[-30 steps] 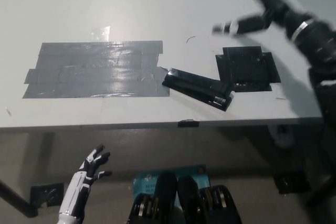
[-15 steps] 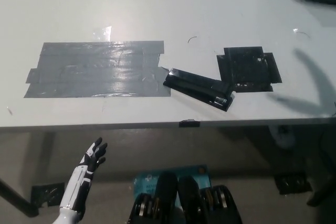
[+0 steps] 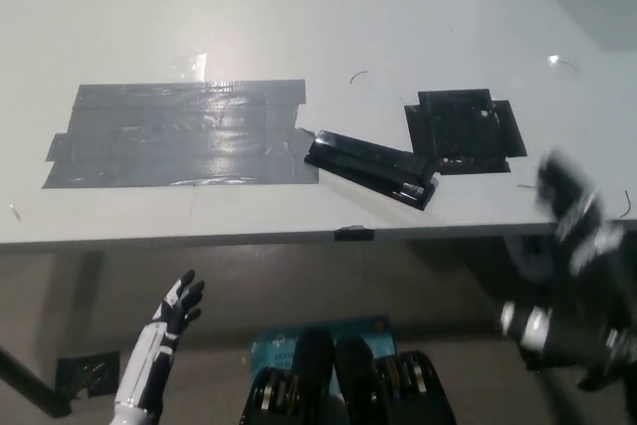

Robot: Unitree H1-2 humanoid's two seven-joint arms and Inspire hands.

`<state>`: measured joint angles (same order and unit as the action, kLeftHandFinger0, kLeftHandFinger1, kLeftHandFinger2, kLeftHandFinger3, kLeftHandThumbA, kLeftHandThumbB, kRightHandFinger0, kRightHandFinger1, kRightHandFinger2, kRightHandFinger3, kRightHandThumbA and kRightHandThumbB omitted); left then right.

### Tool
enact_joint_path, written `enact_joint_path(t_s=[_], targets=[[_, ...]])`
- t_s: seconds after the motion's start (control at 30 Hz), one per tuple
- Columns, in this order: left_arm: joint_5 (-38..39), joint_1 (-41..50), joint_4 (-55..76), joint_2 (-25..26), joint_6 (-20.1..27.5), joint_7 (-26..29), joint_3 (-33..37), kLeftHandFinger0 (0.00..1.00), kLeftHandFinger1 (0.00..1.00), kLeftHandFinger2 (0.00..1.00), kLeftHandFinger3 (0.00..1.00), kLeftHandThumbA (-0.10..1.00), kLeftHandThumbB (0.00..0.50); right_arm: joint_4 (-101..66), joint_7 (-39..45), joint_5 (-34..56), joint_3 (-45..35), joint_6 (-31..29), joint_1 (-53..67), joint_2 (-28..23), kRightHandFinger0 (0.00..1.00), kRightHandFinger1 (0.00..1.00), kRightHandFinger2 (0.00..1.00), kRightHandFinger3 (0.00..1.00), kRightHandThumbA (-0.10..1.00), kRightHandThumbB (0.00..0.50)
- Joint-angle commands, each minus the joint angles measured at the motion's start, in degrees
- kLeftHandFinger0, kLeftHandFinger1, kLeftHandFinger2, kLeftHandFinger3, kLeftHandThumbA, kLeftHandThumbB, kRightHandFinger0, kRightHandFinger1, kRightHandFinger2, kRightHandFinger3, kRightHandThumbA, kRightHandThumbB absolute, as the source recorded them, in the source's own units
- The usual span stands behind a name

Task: A person hands a stapler to the robot and the robot grabs it with its right hand and places it on the desk infront of it

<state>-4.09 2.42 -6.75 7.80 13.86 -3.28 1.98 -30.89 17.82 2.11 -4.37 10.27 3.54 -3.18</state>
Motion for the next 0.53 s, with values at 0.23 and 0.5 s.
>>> enact_joint_path(t_s=[0.23, 0.5], targets=[[2.5, 1.3, -0.1, -0.1, 2.6, -1.7, 0.4, 1.00, 1.00, 1.00, 1.00, 1.00, 0.500, 21.6, -1.7, -1.8, 4.7, -16.4, 5.0, 1.4, 1.00, 1.00, 1.00, 1.00, 1.00, 0.395], [1.7, 0.8, -0.5, -0.5, 2.9, -0.7, 0.2, 1.00, 1.00, 1.00, 1.00, 1.00, 0.500, 25.5, -1.7, -2.3, 6.2, -17.4, 3.7, -0.8, 1.00, 1.00, 1.00, 1.00, 1.00, 0.363]])
